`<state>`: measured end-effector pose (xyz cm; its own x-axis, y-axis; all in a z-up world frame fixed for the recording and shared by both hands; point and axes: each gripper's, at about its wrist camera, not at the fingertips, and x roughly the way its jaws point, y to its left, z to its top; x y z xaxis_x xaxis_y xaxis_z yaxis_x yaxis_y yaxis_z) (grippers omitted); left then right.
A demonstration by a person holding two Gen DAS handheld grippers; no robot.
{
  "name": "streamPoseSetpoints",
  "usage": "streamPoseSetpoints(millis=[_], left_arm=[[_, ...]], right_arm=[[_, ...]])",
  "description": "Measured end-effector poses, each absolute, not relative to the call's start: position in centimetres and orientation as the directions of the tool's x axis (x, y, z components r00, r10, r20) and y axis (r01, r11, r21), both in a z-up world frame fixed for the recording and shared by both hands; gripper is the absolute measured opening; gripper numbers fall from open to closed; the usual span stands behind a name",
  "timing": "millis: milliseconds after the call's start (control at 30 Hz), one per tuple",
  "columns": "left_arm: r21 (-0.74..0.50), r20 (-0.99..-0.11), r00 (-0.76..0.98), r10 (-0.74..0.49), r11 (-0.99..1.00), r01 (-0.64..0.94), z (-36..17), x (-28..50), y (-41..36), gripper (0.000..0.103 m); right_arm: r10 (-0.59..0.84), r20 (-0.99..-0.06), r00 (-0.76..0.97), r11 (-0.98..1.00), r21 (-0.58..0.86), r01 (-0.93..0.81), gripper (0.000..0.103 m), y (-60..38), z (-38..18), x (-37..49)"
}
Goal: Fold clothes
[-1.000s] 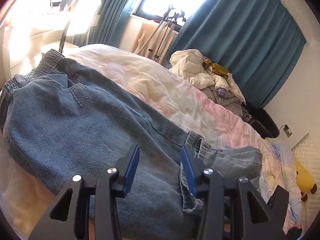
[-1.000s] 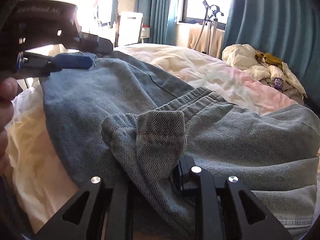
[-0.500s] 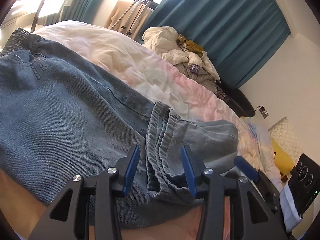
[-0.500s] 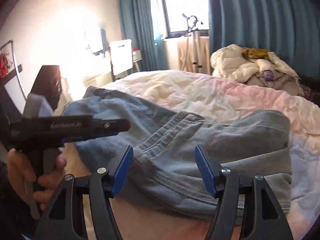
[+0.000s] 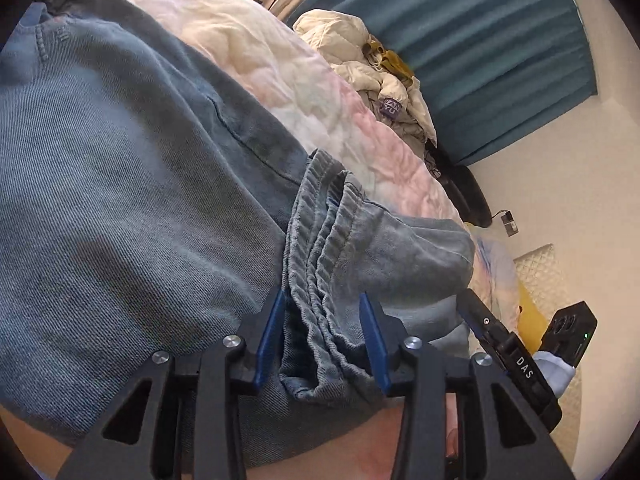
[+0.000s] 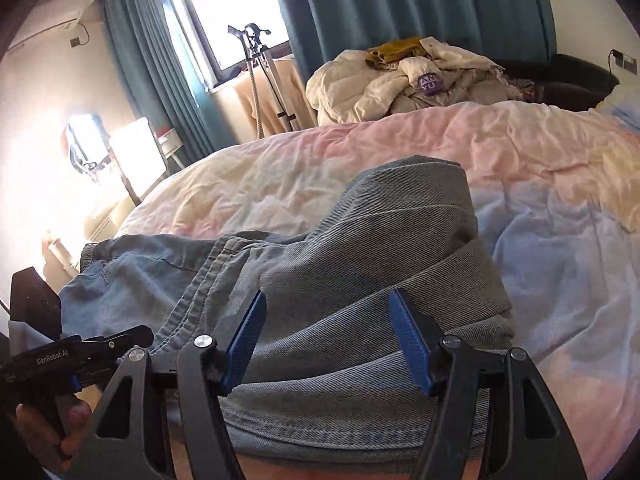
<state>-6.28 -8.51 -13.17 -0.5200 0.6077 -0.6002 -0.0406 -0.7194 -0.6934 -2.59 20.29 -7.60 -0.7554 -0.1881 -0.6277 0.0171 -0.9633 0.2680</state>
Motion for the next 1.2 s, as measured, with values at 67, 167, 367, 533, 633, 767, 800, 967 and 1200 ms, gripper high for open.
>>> streamPoseSetpoints(millis=[67,167,367,533,633,767,800,967,1200], left_arm=[[-0.717,-0.586,-0.517,0.623,-0.696,-0.026,-13.6,-6.7,-8.6,0.031],[-0.743,-0.563,-0.533,0.632,-0.669,-0.009,-13.9,-6.7,-8.8,0.004],[-0.773,-0.512,-0.621,0.594,-0.633,0.031,-12.2,-5.2,-10.7,0.002],[-0.71,-0.615,-0.581,0.534,-0.695,0.112,-13.0,-5.6,-10.9,0.002],[-0.709,-0.628,-0.556,0.544,-0.695,0.122,-13.4,-5.8,-11.1,0.003],[-0.665,-0.642,-0.584,0.496,-0.74,0.103,-11.8,-5.3,-11.4,0.013],[-0.636,-0.649,-0.605,0.46,-0.765,0.101,-11.2,-5.0,-11.5,0.021],[-0.685,-0.548,-0.639,0.54,-0.728,-0.027,-9.2,-4.0,-11.8,0.055],[-0.664,-0.547,-0.523,0.653,-0.72,-0.204,-9.2,-4.1,-8.5,0.055]], right_arm=[[-0.161,-0.625,-0.764,-0.974,0.226,0.021,0.065,20.1,-7.5,-2.2],[-0.151,-0.62,-0.77,-0.98,0.194,0.036,0.065,19.7,-7.3,-1.8],[-0.14,-0.611,-0.779,-0.988,0.137,0.07,0.065,18.5,-7.1,-1.2],[-0.178,-0.62,-0.764,-0.984,0.103,0.146,0.065,16.6,-7.1,-1.3],[-0.218,-0.639,-0.738,-0.975,0.101,0.2,0.064,15.5,-6.7,-2.4],[-0.278,-0.66,-0.698,-0.959,0.146,0.243,0.065,14.5,-5.3,-5.1],[-0.288,-0.671,-0.684,-0.956,0.159,0.247,0.065,14.3,-5.0,-6.0],[-0.368,-0.748,-0.553,-0.93,0.303,0.209,0.065,13.1,-4.7,-12.1],[-0.37,-0.877,-0.307,-0.928,0.335,0.16,0.065,9.0,-7.4,-19.0]])
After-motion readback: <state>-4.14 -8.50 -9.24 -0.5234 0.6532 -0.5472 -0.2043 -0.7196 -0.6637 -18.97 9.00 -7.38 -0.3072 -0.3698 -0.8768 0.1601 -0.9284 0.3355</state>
